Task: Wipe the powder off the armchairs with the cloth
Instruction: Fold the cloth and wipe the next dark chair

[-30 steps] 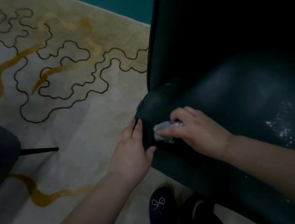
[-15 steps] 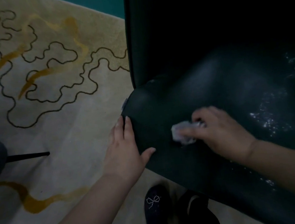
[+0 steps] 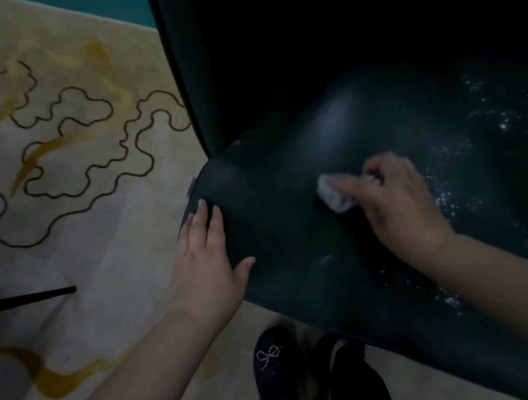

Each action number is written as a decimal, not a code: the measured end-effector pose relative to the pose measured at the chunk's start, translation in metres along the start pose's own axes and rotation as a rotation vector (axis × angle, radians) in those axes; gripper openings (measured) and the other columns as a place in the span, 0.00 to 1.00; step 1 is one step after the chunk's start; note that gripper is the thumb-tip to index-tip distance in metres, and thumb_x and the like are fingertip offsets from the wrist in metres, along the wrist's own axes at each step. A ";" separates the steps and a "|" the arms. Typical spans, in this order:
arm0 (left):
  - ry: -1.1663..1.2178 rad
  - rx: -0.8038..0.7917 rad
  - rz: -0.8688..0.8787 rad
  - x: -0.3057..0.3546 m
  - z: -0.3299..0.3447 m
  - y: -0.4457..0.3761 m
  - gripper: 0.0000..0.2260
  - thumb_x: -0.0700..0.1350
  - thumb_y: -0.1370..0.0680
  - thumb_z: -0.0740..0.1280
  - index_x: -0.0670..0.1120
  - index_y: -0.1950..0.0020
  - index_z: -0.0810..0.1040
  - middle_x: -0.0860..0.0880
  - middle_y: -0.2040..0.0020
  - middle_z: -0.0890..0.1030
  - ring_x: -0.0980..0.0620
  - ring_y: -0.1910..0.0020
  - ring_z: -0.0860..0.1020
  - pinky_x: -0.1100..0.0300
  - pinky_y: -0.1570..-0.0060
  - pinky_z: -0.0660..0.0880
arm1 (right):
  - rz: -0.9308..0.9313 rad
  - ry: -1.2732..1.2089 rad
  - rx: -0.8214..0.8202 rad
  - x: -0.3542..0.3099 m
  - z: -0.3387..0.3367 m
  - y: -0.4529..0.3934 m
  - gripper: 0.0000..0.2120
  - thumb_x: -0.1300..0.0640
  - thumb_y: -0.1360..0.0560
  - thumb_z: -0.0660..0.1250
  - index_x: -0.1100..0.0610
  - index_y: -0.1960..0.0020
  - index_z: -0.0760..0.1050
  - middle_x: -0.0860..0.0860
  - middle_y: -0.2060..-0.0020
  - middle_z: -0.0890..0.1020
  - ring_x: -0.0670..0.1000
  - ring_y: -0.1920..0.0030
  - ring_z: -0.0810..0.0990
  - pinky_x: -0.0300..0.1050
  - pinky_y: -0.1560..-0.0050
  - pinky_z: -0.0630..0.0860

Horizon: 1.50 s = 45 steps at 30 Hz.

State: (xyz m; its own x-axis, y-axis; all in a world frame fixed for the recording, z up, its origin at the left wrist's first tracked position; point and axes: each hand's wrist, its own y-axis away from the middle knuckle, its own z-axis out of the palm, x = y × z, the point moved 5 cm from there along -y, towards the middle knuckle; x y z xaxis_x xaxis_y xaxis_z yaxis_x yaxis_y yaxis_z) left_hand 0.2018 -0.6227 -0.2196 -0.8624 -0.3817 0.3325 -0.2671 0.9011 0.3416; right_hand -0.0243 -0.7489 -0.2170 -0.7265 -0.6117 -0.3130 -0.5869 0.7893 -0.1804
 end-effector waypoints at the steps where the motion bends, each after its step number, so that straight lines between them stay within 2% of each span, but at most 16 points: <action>1: 0.002 0.000 -0.005 0.001 0.000 0.000 0.40 0.57 0.23 0.65 0.46 0.21 0.45 0.48 0.21 0.44 0.48 0.24 0.44 0.63 0.30 0.39 | 0.118 -0.017 0.048 -0.002 0.000 -0.009 0.18 0.63 0.27 0.65 0.49 0.40 0.79 0.59 0.54 0.73 0.58 0.56 0.71 0.48 0.58 0.70; 4: 0.009 -0.011 -0.024 0.004 0.000 0.000 0.40 0.57 0.23 0.65 0.46 0.21 0.45 0.48 0.21 0.43 0.49 0.24 0.44 0.61 0.29 0.41 | 0.149 -0.094 -0.019 -0.035 0.024 0.004 0.15 0.44 0.24 0.58 0.49 0.44 0.78 0.51 0.52 0.73 0.48 0.52 0.69 0.46 0.53 0.70; 6: 0.001 -0.003 -0.008 0.007 -0.001 0.000 0.39 0.57 0.23 0.65 0.46 0.21 0.46 0.48 0.21 0.44 0.48 0.24 0.45 0.61 0.29 0.41 | -0.065 -0.105 -0.151 -0.055 0.029 0.034 0.14 0.48 0.23 0.62 0.48 0.40 0.76 0.52 0.52 0.73 0.52 0.53 0.70 0.45 0.55 0.68; 8: -0.017 -0.011 0.027 0.011 0.000 -0.001 0.39 0.57 0.23 0.66 0.46 0.21 0.46 0.48 0.21 0.44 0.48 0.23 0.45 0.61 0.29 0.41 | -0.178 -0.098 -0.145 -0.038 0.013 0.054 0.18 0.56 0.25 0.64 0.44 0.36 0.73 0.57 0.52 0.74 0.57 0.55 0.71 0.47 0.57 0.69; 12: -0.038 -0.006 0.065 0.021 0.002 -0.005 0.39 0.57 0.23 0.65 0.47 0.21 0.46 0.48 0.21 0.43 0.48 0.23 0.45 0.60 0.29 0.40 | 0.079 0.009 0.025 0.013 -0.005 0.035 0.23 0.64 0.30 0.73 0.48 0.38 0.77 0.59 0.55 0.73 0.58 0.58 0.71 0.45 0.57 0.66; 14: -0.040 0.007 0.071 0.027 0.003 -0.007 0.39 0.57 0.23 0.65 0.46 0.21 0.48 0.48 0.21 0.45 0.48 0.23 0.45 0.61 0.29 0.39 | 0.243 -0.026 0.052 0.003 0.001 0.025 0.13 0.53 0.26 0.69 0.52 0.41 0.79 0.55 0.54 0.73 0.54 0.55 0.71 0.45 0.56 0.70; 16: -0.028 0.014 0.075 0.033 0.004 -0.008 0.38 0.56 0.23 0.65 0.46 0.21 0.49 0.48 0.21 0.45 0.48 0.23 0.45 0.61 0.29 0.39 | 0.259 -0.135 0.048 -0.027 0.017 0.036 0.16 0.41 0.25 0.65 0.51 0.46 0.78 0.50 0.54 0.73 0.49 0.55 0.70 0.47 0.53 0.72; 20: -0.043 -0.004 0.123 0.043 0.006 -0.009 0.38 0.56 0.24 0.66 0.46 0.21 0.49 0.48 0.21 0.46 0.48 0.23 0.46 0.61 0.29 0.39 | -0.160 -0.068 -0.140 -0.058 0.020 0.091 0.19 0.55 0.26 0.66 0.44 0.36 0.74 0.54 0.50 0.71 0.54 0.53 0.70 0.48 0.56 0.71; 24: -0.054 -0.007 0.138 0.047 0.007 -0.009 0.38 0.57 0.23 0.65 0.46 0.21 0.49 0.49 0.21 0.45 0.49 0.23 0.45 0.61 0.30 0.39 | 0.189 0.012 0.017 0.011 -0.007 0.075 0.08 0.50 0.26 0.70 0.50 0.49 0.79 0.52 0.58 0.76 0.52 0.58 0.72 0.44 0.58 0.69; 26: -0.040 -0.007 0.138 0.051 0.008 -0.010 0.38 0.57 0.23 0.65 0.46 0.21 0.49 0.49 0.21 0.46 0.49 0.23 0.45 0.61 0.30 0.39 | 0.263 0.041 0.112 0.017 -0.014 0.059 0.14 0.61 0.27 0.70 0.52 0.42 0.80 0.58 0.55 0.74 0.56 0.56 0.70 0.47 0.57 0.70; 28: -0.034 -0.018 0.147 0.058 0.011 -0.009 0.39 0.58 0.24 0.65 0.46 0.21 0.49 0.49 0.21 0.46 0.49 0.23 0.45 0.60 0.28 0.40 | 0.313 -0.006 0.151 0.002 -0.006 0.062 0.13 0.58 0.25 0.68 0.52 0.41 0.80 0.58 0.54 0.75 0.57 0.55 0.72 0.51 0.56 0.74; 32: -0.039 -0.032 0.196 0.079 0.015 -0.008 0.40 0.59 0.24 0.65 0.46 0.21 0.49 0.48 0.21 0.46 0.49 0.23 0.44 0.55 0.25 0.43 | -0.021 0.015 -0.052 -0.023 0.005 0.111 0.19 0.55 0.25 0.65 0.44 0.35 0.73 0.55 0.51 0.72 0.58 0.55 0.73 0.49 0.56 0.70; 35: -0.036 -0.044 0.233 0.092 0.016 -0.009 0.40 0.60 0.25 0.65 0.46 0.21 0.49 0.49 0.21 0.45 0.49 0.23 0.44 0.54 0.24 0.45 | 0.230 0.012 0.013 0.036 -0.016 0.119 0.13 0.46 0.24 0.68 0.51 0.44 0.79 0.53 0.55 0.76 0.55 0.57 0.75 0.48 0.56 0.73; 38: -0.052 -0.044 0.256 0.101 0.020 -0.013 0.40 0.60 0.25 0.66 0.46 0.21 0.51 0.48 0.21 0.46 0.49 0.23 0.45 0.53 0.24 0.46 | 0.413 0.087 0.175 0.049 -0.026 0.101 0.15 0.57 0.23 0.63 0.51 0.39 0.80 0.59 0.53 0.73 0.57 0.55 0.70 0.46 0.56 0.69; 41: -0.058 -0.035 0.257 0.110 0.025 -0.016 0.40 0.60 0.25 0.66 0.45 0.22 0.52 0.47 0.21 0.48 0.48 0.23 0.47 0.52 0.24 0.47 | 0.383 -0.012 0.210 0.015 -0.012 0.107 0.17 0.54 0.22 0.59 0.47 0.37 0.77 0.56 0.52 0.71 0.56 0.55 0.68 0.43 0.54 0.64; 45: -0.068 -0.023 0.276 0.121 0.032 -0.018 0.39 0.58 0.26 0.67 0.43 0.22 0.54 0.45 0.21 0.50 0.46 0.23 0.49 0.53 0.25 0.47 | 0.175 -0.024 0.104 0.015 -0.018 0.135 0.27 0.62 0.28 0.71 0.41 0.34 0.69 0.53 0.50 0.67 0.55 0.55 0.69 0.48 0.56 0.72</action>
State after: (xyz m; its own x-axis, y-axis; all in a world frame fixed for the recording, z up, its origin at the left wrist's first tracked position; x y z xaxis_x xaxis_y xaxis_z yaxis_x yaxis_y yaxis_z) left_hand 0.0890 -0.6789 -0.2135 -0.9281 -0.1069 0.3568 -0.0086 0.9639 0.2662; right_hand -0.1210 -0.6528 -0.2295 -0.8046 -0.4647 -0.3698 -0.4118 0.8852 -0.2164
